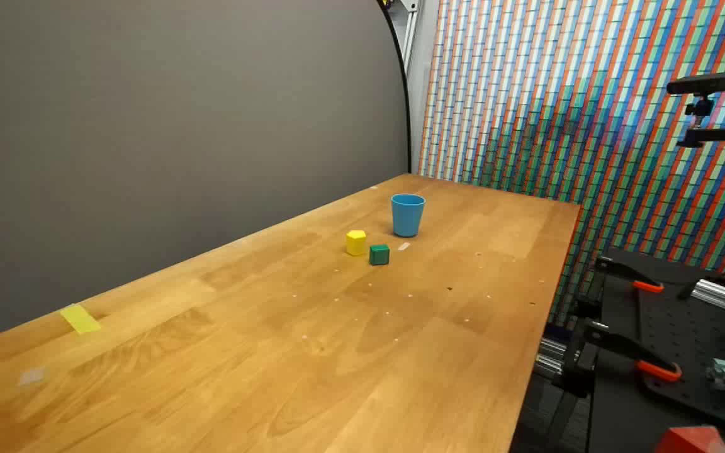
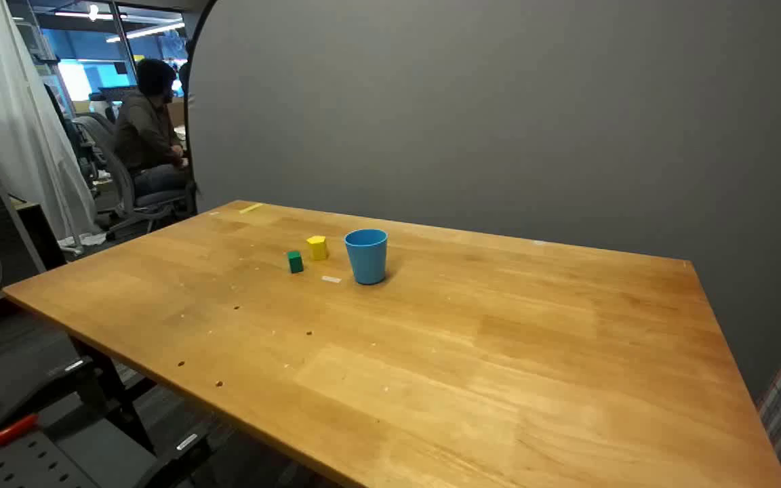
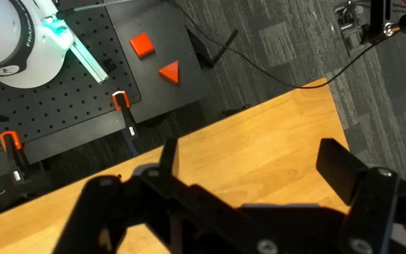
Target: Put the yellow block in the cup
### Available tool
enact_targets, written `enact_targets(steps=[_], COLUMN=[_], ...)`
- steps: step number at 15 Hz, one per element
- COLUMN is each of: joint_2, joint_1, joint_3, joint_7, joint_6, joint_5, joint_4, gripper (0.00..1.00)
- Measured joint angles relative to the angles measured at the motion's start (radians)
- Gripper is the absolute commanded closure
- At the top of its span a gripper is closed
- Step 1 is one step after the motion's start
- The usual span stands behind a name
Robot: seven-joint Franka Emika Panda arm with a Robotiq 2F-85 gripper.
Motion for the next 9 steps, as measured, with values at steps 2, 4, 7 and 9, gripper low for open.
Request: enact_targets(steps=[2,4,7,9], joint_2=[0.000,-0.003,-0.003,-0.003], joint_1=[0.000,0.000,0.000,0.000], joint_3=[0.000,0.000,0.000,0.000], joint_7=[0.000,0.000,0.000,0.000], joint_6=[0.001,0.001,0.001,0.000], joint_5=[0.000,0.000,0.000,0.000], joint_4=[0.008,0.012,0.012,0.012], gripper=[0.00,0.00,0.00,0.00])
